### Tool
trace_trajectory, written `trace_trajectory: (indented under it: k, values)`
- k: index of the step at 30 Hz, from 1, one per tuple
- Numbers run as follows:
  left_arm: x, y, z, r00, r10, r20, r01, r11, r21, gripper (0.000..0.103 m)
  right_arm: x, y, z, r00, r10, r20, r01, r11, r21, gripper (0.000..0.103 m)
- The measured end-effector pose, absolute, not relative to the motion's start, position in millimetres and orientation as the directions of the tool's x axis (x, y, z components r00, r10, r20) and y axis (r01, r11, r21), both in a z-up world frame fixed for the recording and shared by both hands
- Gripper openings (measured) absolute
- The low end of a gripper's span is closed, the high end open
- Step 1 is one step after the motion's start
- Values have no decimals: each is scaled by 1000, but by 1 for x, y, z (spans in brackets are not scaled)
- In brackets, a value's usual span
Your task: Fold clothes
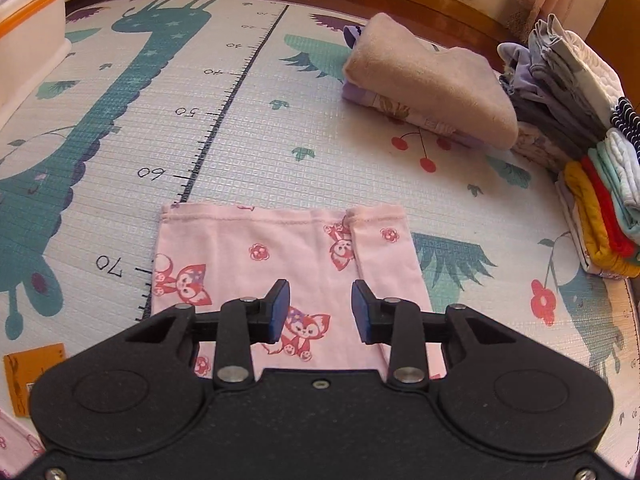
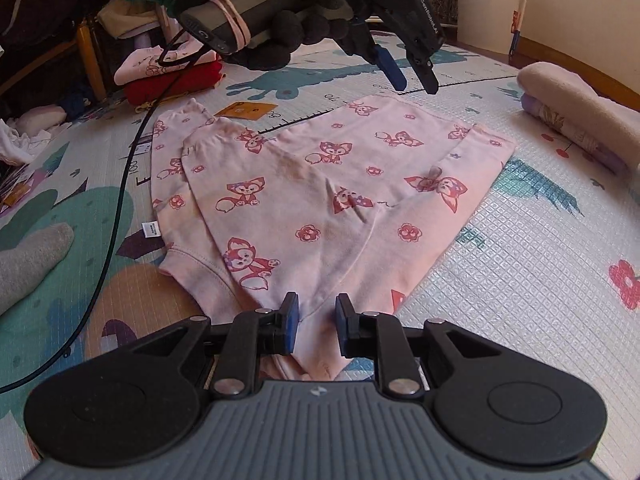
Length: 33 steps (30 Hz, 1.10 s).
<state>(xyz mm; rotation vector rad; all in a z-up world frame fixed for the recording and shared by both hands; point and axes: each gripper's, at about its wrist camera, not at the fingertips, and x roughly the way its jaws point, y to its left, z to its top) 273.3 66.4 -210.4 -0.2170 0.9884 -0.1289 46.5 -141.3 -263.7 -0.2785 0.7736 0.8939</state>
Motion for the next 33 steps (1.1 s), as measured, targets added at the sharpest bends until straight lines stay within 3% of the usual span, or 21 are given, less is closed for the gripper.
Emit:
trace_trajectory:
  k: [15, 16, 17, 18, 23, 28, 33]
  values:
    - [344, 60, -260, 498, -327, -803, -5, 925, -379, 32, 45, -136, -264, 378, 587, -715, -802, 594, 63, 22]
    - [346, 58, -260, 501, -332, -800, 0, 924, -383, 29, 45, -136, -264, 378, 587, -716, -803, 593, 62, 22]
    - [347, 55, -260, 500, -331, -800, 11, 927, -376, 6, 45, -136, -264, 378, 587, -716, -803, 592, 61, 22]
    - [348, 50, -259, 500, -321, -805, 31, 935, -354, 1, 45, -136, -264, 378, 586, -717, -803, 592, 60, 22]
    - [346, 42, -239, 574, -297, -763, 82, 948, -308, 0, 45, -136, -265, 380, 582, -719, -797, 600, 65, 23]
    - [355, 31, -253, 516, -215, -829, 92, 976, -196, 0, 44, -134, -264, 382, 572, -725, -797, 601, 54, 23]
    - [343, 26, -233, 557, -176, -812, 121, 984, -131, 8, 44, -135, -258, 391, 568, -724, -791, 609, 50, 24]
